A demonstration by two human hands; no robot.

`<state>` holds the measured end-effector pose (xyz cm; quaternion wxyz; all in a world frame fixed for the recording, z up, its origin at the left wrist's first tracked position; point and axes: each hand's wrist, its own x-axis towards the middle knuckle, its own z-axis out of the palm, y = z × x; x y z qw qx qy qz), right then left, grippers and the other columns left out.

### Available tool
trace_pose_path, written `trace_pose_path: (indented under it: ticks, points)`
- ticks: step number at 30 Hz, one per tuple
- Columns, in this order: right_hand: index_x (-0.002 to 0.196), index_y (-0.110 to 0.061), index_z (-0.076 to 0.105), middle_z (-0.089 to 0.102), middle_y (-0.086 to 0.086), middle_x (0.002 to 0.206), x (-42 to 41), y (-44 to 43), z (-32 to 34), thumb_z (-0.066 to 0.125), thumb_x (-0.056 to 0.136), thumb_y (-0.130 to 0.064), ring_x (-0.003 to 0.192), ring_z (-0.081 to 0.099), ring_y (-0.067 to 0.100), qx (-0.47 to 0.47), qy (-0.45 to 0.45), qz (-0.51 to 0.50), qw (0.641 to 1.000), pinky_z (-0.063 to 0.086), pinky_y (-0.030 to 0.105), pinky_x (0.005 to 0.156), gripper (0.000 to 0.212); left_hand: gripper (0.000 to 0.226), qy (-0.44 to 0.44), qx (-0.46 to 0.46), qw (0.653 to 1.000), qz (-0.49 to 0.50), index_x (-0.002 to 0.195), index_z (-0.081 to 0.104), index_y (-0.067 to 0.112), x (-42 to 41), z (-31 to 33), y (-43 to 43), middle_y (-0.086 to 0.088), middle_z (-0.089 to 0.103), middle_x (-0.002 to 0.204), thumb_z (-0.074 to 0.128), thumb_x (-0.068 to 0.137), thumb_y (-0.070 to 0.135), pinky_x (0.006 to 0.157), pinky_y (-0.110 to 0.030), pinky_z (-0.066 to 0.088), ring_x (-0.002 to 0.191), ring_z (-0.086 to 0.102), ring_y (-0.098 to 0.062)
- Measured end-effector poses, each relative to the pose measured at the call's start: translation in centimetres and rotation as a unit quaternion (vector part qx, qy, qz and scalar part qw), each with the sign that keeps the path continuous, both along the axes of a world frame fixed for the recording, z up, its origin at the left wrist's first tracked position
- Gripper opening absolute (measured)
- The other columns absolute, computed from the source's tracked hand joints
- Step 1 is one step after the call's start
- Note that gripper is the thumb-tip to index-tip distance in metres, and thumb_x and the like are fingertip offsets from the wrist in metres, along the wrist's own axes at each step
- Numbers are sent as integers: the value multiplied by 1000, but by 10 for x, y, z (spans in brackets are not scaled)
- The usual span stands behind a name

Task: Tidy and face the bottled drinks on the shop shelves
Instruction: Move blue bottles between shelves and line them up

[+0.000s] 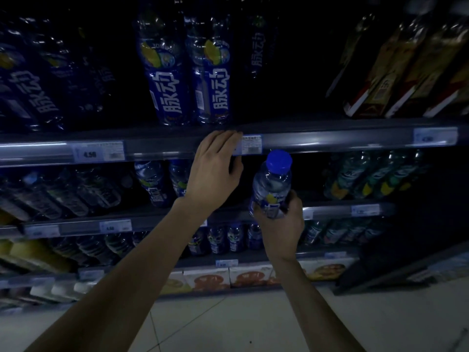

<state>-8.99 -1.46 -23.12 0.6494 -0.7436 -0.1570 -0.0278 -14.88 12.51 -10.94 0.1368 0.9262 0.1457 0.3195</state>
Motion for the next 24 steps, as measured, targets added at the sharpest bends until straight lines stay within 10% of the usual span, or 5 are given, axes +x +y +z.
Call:
trace_pose_path:
  ticks: [10, 24]
  points:
    - [123, -25, 50, 59, -2, 112, -1, 1, 87, 81, 67, -38, 99, 58, 0, 23, -77, -3, 997, 46, 8, 77, 65, 47, 23, -8, 1000, 18, 130, 53, -1, 1, 28, 4, -20, 57, 126, 63, 84, 7, 103, -52, 40, 120, 48, -40]
    - [116, -29, 54, 61, -5, 109, 23, 26, 180, 83, 68, -37, 94, 60, -2, 22, -70, 36, 997, 55, 17, 73, 56, 45, 64, 20, 996, 57, 123, 60, 3, -10, 38, 10, -12, 60, 126, 70, 81, 15, 104, -47, 38, 123, 49, -35]
